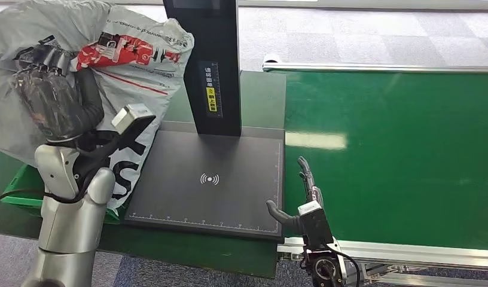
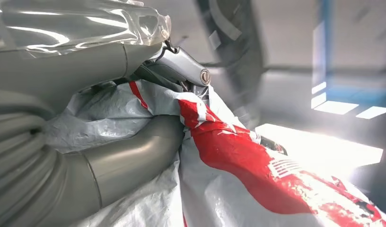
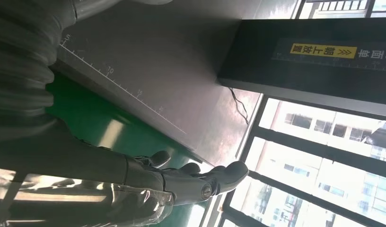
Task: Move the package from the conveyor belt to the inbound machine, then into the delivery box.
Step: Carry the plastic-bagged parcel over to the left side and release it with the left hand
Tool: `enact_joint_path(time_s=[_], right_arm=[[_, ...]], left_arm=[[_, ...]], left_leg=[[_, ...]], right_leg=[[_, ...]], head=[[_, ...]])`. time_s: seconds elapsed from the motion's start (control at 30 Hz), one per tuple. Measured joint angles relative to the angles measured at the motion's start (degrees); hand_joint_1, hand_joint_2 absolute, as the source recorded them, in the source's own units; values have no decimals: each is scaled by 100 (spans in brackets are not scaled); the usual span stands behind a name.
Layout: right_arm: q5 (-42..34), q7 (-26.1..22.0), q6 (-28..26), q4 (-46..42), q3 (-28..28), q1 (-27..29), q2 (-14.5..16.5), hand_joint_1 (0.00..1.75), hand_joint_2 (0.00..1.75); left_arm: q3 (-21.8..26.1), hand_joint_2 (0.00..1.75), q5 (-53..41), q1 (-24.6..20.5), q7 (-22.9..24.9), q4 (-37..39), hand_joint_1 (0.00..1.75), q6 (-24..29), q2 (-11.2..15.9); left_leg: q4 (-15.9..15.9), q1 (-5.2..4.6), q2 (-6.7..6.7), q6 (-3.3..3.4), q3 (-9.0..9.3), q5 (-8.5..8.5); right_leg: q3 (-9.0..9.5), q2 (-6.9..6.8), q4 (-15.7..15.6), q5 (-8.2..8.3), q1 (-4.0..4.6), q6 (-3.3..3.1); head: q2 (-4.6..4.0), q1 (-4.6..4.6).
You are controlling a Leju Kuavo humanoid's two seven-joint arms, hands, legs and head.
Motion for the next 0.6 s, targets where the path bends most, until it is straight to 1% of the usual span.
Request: enact_joint_path(time_s=[0.13, 0.23, 0.3, 0.4, 0.53, 0.57, 0.6], right_arm=[[-51, 46, 45, 0, 80, -75, 25, 0, 175], [-102, 55, 52, 0, 118, -92, 25, 0, 175], [-126, 57, 51, 0, 134, -97, 22, 0, 175], [-170, 57, 45, 0, 163, -99, 16, 0, 175], [-223, 56, 43, 0, 227, -97, 3, 0, 175], [-229, 55, 43, 0, 246, -97, 0, 0, 175], [-237, 55, 43, 0, 263, -97, -2, 0, 175]], left_arm=[[395, 175, -580, -869, 553, 1875, 175, 55, 213], [584, 175, -832, -1302, 779, 3120, 175, 70, 376], [655, 175, -997, -1497, 924, 3814, 175, 55, 456], [677, 175, -1151, -1651, 1201, 4580, 175, -92, 528], [468, 175, -1176, -1693, 1784, 5347, 175, -499, 609], [399, 175, -1177, -1692, 1878, 5497, 167, -587, 628], [326, 175, -1178, -1692, 1945, 5629, 126, -678, 647]], left_leg=[[0, 1, 22, -3, 3, 4], [0, 2, 29, -4, 1, 4], [0, 2, 28, -4, -4, 3], [0, 1, 29, -4, -11, 2], [0, 1, 29, -4, -17, 1], [0, 1, 28, -4, -18, 1], [0, 1, 28, -4, -19, 1]], right_leg=[[-3, 13, 3, 9, 3, -7], [-8, 21, 3, 9, 3, -7], [-12, 21, 4, 8, 3, -7], [-20, 21, 3, 8, 3, -7], [-25, 21, 3, 8, 3, -7], [-26, 21, 3, 8, 3, -7], [-26, 21, 3, 8, 3, -7]], head=[[0, -2], [0, -2], [0, -1], [0, -1], [0, -1], [0, 0], [0, 0]])
